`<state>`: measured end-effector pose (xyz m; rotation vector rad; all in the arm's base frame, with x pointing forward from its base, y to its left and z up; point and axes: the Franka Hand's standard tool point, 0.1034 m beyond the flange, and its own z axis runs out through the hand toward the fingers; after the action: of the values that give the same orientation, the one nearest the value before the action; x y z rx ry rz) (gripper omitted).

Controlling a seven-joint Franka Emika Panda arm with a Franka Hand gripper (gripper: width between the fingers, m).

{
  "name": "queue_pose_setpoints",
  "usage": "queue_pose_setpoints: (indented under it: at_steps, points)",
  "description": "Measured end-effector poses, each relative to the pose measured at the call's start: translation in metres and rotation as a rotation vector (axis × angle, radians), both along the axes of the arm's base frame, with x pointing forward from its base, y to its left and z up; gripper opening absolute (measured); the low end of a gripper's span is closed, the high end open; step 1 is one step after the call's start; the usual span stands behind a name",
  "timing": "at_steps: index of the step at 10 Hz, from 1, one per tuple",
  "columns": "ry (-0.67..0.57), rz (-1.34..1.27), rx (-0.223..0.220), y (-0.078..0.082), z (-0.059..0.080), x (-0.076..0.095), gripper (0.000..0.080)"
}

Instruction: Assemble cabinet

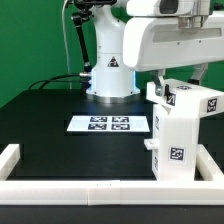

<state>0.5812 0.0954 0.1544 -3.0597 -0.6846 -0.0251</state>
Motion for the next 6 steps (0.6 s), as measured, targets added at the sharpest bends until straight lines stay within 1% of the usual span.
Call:
queue_pose_setpoints:
  at_steps: [2,4,5,6]
  points:
    - [0.002,-0.132,0.002,0.0012,0.0001,-0.0005,0.056]
    - [0.004,-0.322,0.004,0.0029,0.0003,-0.0007,0.056]
    - [0.005,-0.369,0.005,0.0033,0.0003,-0.0008,0.056]
    - [0.004,-0.489,0.008,0.0046,0.0002,-0.0012,0.056]
